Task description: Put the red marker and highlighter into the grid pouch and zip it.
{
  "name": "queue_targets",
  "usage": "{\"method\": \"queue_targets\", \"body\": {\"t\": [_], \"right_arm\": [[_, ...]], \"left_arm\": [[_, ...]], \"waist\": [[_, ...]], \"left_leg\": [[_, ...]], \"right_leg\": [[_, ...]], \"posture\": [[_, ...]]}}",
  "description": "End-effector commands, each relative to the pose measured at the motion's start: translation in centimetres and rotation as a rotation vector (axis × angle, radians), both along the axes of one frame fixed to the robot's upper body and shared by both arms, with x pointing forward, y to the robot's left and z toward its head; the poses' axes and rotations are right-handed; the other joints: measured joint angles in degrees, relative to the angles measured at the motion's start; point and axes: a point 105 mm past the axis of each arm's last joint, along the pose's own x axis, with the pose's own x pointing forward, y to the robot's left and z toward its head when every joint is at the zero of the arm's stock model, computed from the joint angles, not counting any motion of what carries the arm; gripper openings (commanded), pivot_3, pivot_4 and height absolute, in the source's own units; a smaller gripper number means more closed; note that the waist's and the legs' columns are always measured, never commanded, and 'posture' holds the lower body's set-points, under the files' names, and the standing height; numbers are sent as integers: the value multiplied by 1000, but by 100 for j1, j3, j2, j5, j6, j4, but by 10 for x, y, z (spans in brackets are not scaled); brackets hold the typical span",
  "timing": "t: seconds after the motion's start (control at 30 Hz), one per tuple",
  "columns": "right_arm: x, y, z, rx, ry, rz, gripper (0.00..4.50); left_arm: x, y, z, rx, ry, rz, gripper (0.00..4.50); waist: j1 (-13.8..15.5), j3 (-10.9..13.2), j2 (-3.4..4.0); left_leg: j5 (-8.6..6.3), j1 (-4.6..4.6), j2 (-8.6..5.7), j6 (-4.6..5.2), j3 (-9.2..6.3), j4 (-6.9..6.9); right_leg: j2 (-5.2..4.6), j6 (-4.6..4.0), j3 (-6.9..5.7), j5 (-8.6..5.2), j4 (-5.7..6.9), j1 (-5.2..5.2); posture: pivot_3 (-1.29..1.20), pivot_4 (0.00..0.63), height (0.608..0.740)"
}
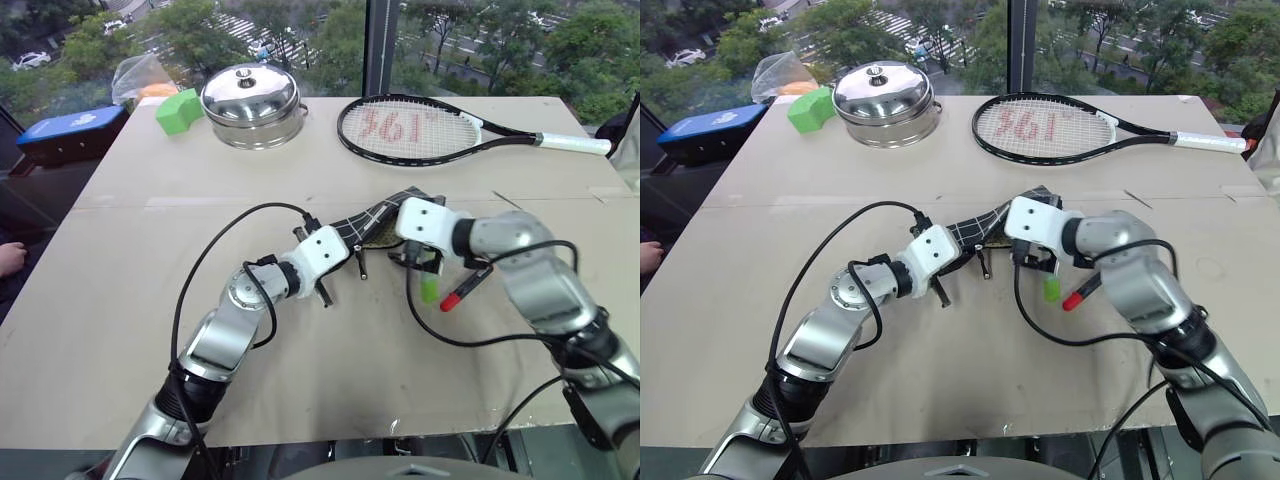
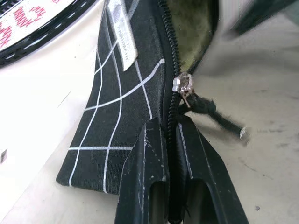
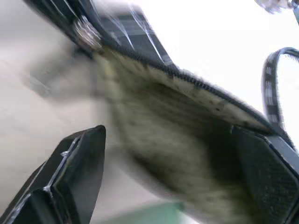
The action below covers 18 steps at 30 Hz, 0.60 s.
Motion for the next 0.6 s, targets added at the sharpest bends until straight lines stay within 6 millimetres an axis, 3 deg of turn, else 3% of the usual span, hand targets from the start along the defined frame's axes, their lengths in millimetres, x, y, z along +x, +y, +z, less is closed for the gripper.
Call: {"method": "queue_targets", "body": {"t": [0.03, 0.2, 0.3, 0.4, 0.6], "right_arm": [[-32, -5, 33, 195, 19, 68, 4408], [-49, -33, 41, 257, 42, 18, 4408], [-54, -54, 23, 99, 62, 8, 4408], [-46, -71, 7, 15, 88, -33, 4408], [-32, -72, -22, -40, 100, -51, 4408]], "left_arm": [[7, 6, 13, -15, -40, 22, 0], [7, 10, 13, -4, -39, 20, 0], [7, 16, 13, 10, -40, 25, 0], [8, 24, 13, 24, -44, 37, 0], [12, 46, 15, 42, -56, 113, 0]], "waist": [[-11, 0, 0], [4, 0, -1], [7, 0, -2], [-19, 1, -4], [-11, 1, -6]], "left_leg": [[-2, 0, 0, 3, -1, 0], [-16, 6, -3, 27, 3, 1], [-17, 5, -6, 29, 4, 1], [-17, 8, -6, 29, 9, 0], [-16, 14, 1, 28, 9, -2]], "right_leg": [[0, 0, 0, 0, 0, 1], [-4, -2, 9, 0, 0, 3], [-7, -3, 12, -1, -1, 2], [-4, -3, 18, -2, -4, 2], [7, -2, 27, -2, 1, 1]], "posture": [[0, 150, 740], [0, 150, 740], [0, 150, 740], [0, 150, 740], [0, 150, 740]]}}
